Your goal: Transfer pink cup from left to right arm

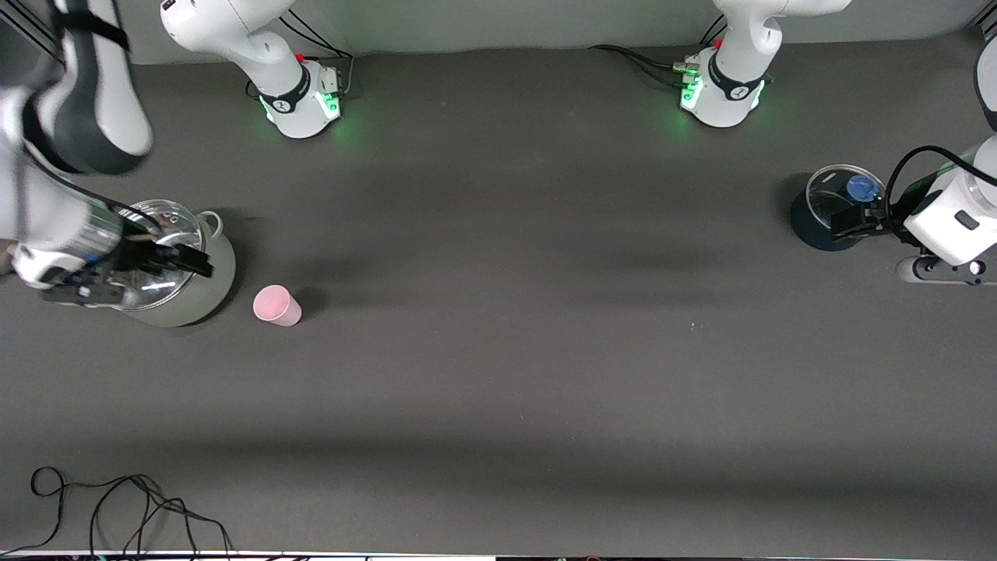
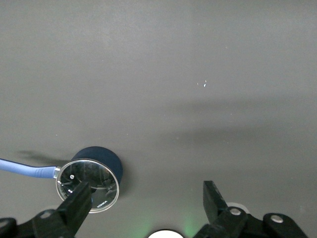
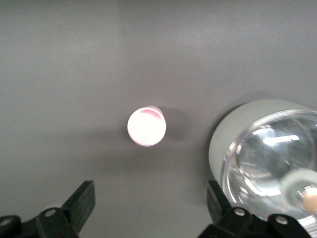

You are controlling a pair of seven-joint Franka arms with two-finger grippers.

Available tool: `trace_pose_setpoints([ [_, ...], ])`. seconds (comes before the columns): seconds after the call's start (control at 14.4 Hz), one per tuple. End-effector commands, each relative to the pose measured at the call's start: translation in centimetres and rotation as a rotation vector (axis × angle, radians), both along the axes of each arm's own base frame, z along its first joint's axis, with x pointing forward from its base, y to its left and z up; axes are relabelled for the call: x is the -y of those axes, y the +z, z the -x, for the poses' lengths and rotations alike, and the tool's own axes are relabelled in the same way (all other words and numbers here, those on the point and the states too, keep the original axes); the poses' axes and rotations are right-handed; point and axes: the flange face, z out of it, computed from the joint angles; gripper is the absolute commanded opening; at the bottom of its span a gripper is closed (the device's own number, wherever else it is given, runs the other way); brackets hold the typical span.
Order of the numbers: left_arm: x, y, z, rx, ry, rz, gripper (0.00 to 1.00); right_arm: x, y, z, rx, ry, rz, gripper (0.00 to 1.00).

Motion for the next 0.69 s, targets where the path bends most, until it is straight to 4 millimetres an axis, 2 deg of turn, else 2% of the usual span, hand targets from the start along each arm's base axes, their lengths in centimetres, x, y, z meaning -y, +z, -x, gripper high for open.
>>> trace_pose_setpoints([
  [0.0,-0.2,0.9,0.4,0.021,0.005,0.014,1.0,-0.6,7.3,-0.4,-0.008,-0.007,0.035,1.0],
  [0.07,-0.2,0.9,0.4,0.02,0.005,0.017,1.0,-0.8,8.9,-0.3,-0.01,-0.006,0.039,1.0],
  [0.28,0.0,1.1,0.3,0.026,0.0,0.028,1.0,0.9,11.5,0.3,0.001,-0.029,0.035,1.0],
  [0.63,0.2,1.0,0.2,0.024,-0.005,0.028,1.0,2.1,11.3,0.8,-0.039,-0.05,0.034,1.0],
])
